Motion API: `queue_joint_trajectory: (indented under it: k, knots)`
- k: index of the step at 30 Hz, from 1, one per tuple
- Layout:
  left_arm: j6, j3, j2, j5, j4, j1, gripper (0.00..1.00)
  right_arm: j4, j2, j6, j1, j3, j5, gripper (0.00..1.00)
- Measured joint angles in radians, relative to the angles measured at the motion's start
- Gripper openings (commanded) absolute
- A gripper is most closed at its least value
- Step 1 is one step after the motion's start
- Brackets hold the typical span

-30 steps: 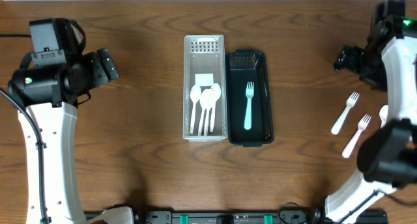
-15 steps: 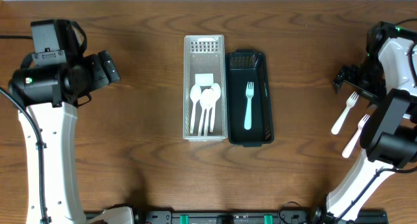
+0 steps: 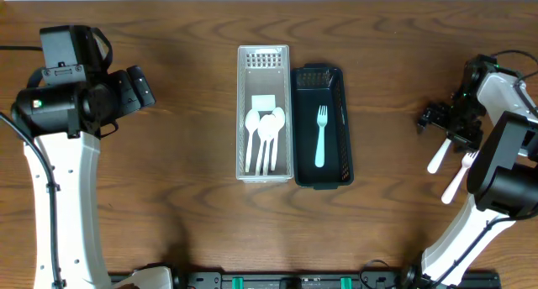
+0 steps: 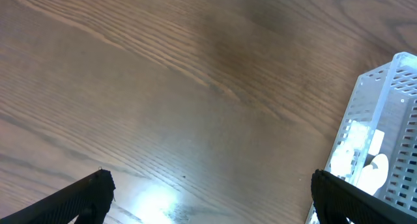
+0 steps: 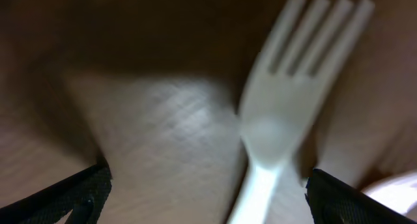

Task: Pack container
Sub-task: 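Retract left arm and grasp a white fork with right gripper, then carry fork into black basket and open right gripper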

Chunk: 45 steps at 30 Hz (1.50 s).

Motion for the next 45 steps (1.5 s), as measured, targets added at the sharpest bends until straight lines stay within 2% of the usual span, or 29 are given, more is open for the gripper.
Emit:
queue_joint_trajectory:
  k: [4, 6, 7, 17, 23, 24, 38, 42, 45]
  knots:
    - [0.0, 0.0, 0.0, 0.0, 0.0, 0.0, 0.98, 0.034, -0.016, -0.011, 0.0, -0.026, -0.001, 0.97]
    - [0.0, 0.0, 0.0, 0.0, 0.0, 0.0, 0.98, 0.04, -0.02, -0.017, 0.0, -0.032, 0.0, 0.87]
    - [0.0, 0.0, 0.0, 0.0, 0.0, 0.0, 0.98, 0.043, -0.021, -0.017, 0.0, -0.035, 0.0, 0.78]
    - [0.0, 0.0, 0.0, 0.0, 0.0, 0.0, 0.98, 0.045, -0.023, -0.029, 0.0, -0.037, 0.004, 0.41]
    - [0.0, 0.0, 0.0, 0.0, 0.0, 0.0, 0.98, 0.046, -0.023, -0.031, 0.0, -0.037, 0.008, 0.04]
    - [0.0, 0.0, 0.0, 0.0, 0.0, 0.0, 0.98, 0.047, -0.024, -0.034, 0.0, -0.037, 0.009, 0.02]
    - [0.0, 0.0, 0.0, 0.0, -0.029, 0.0, 0.98, 0.038, -0.032, -0.009, 0.023, -0.038, 0.016, 0.01]
    - [0.0, 0.0, 0.0, 0.0, -0.031, 0.0, 0.98, 0.013, -0.082, -0.005, 0.111, -0.048, 0.013, 0.01]
    - [0.0, -0.003, 0.0, 0.0, -0.03, 0.0, 0.98, -0.03, -0.193, 0.003, 0.216, -0.038, 0.004, 0.01]
